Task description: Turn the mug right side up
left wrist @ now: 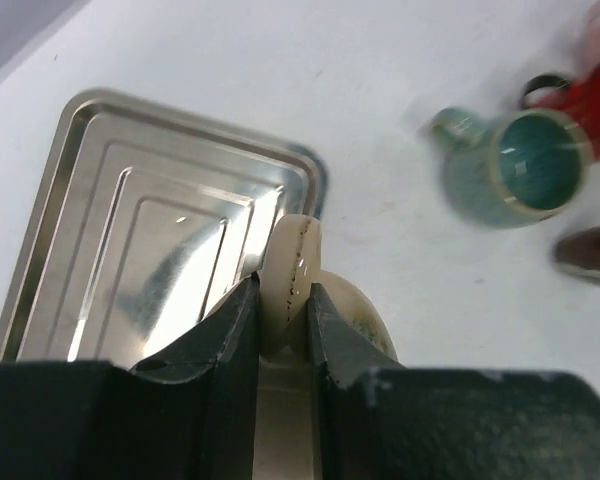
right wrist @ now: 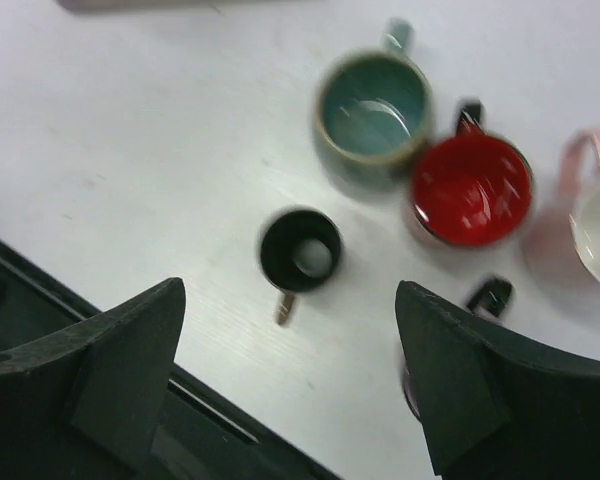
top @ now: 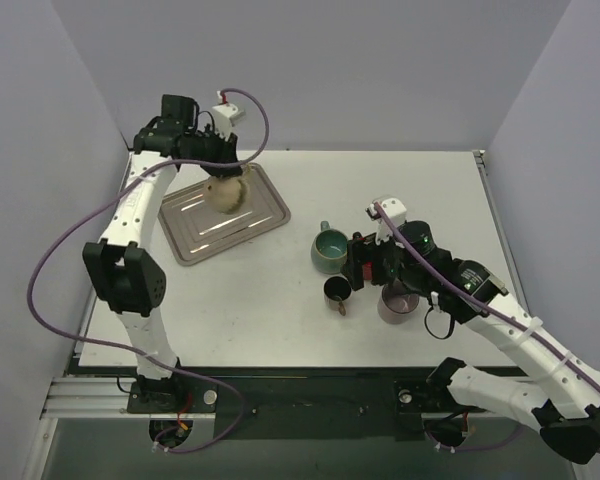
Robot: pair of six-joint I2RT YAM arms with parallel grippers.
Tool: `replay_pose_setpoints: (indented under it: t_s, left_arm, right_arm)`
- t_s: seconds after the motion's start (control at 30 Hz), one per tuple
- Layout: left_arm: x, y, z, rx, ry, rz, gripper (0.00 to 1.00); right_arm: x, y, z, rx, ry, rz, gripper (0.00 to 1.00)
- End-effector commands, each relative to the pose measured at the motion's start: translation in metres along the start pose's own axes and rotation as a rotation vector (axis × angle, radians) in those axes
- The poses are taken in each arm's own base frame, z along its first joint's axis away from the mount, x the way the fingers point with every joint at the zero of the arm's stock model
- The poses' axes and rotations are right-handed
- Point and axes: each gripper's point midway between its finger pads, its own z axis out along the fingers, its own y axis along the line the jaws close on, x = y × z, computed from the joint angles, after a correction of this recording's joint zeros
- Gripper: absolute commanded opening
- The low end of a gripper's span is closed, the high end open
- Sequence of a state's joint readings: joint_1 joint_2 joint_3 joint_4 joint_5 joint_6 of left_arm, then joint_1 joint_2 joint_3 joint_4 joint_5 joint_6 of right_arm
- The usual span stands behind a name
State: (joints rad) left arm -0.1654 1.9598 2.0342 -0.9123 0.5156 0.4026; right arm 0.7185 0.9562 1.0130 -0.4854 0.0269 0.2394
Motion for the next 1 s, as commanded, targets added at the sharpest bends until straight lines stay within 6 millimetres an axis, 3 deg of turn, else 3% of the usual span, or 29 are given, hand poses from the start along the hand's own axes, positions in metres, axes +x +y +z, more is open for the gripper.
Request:
replay_pose_setpoints:
  t_s: [0.0,0.03,0.07,0.1,0.13,0.17,0.33,0.37,0.5,0.7,0.77,0.83,0.87,0.9,0.93,0.97]
  left_arm:
    - [-0.097,-0.104,-0.093,0.339,-0.341,-0.083,0.0]
    - [-0.106,-0.119,-0.111,0.375,-0.372,-0.113,0.0]
    - [-0.111,-0.131,-0.117,0.435,-0.399,-0.123,0.0]
    - [-0.112,-0.145,-0.129,0.471,-0.41,-0.166,0.0]
    - [-0.122,-0.154,-0.139,0.497,-0.463,-0.119,0.0]
    - [-0.119,-0.166,-0.149,0.516,-0.47,-0.146,0.0]
    - [-0.123,-0.205,-0.177,0.584,-0.508,-0.079,0.0]
    - [-0.122,-0.211,-0.178,0.611,-0.497,-0.095,0.0]
    - [-0.122,-0.229,-0.182,0.648,-0.5,-0.064,0.0]
    - [-0.118,-0.226,-0.169,0.637,-0.484,-0.071,0.0]
    - [-0.116,-0.225,-0.165,0.638,-0.477,-0.077,0.0]
    - [-0.115,-0.225,-0.162,0.654,-0.47,-0.084,0.0]
    - [-0.114,-0.223,-0.158,0.65,-0.465,-0.084,0.0]
    - [-0.11,-0.22,-0.154,0.637,-0.448,-0.099,0.0]
    - [-0.111,-0.208,-0.149,0.571,-0.458,-0.089,0.11]
    - [-0.102,-0.203,-0.143,0.544,-0.42,-0.118,0.65]
  right_arm:
    - [-0.098,0.082,-0.02,-0.385,-0.348,0.047,0.81]
    - [-0.104,0.091,-0.017,-0.429,-0.362,0.068,0.81]
    - [-0.134,0.11,-0.029,-0.529,-0.474,0.116,0.81]
    - [-0.14,0.117,-0.024,-0.556,-0.484,0.136,0.82]
    - [-0.16,0.129,-0.035,-0.618,-0.551,0.17,0.82]
    - [-0.165,0.135,-0.027,-0.633,-0.552,0.183,0.82]
    - [-0.208,0.157,-0.039,-0.746,-0.691,0.267,0.82]
    - [-0.208,0.161,-0.034,-0.756,-0.683,0.27,0.82]
    - [-0.223,0.177,-0.044,-0.856,-0.723,0.298,0.76]
    - [-0.224,0.188,-0.048,-0.895,-0.726,0.284,0.6]
    - [-0.224,0.187,-0.05,-0.888,-0.735,0.283,0.45]
    - [-0.221,0.186,-0.047,-0.877,-0.721,0.279,0.03]
    - [-0.222,0.183,-0.049,-0.858,-0.726,0.279,0.0]
    - [-0.213,0.178,-0.037,-0.801,-0.683,0.258,0.0]
    - [-0.213,0.168,-0.034,-0.724,-0.697,0.225,0.0]
    - [-0.197,0.163,-0.021,-0.651,-0.61,0.199,0.0]
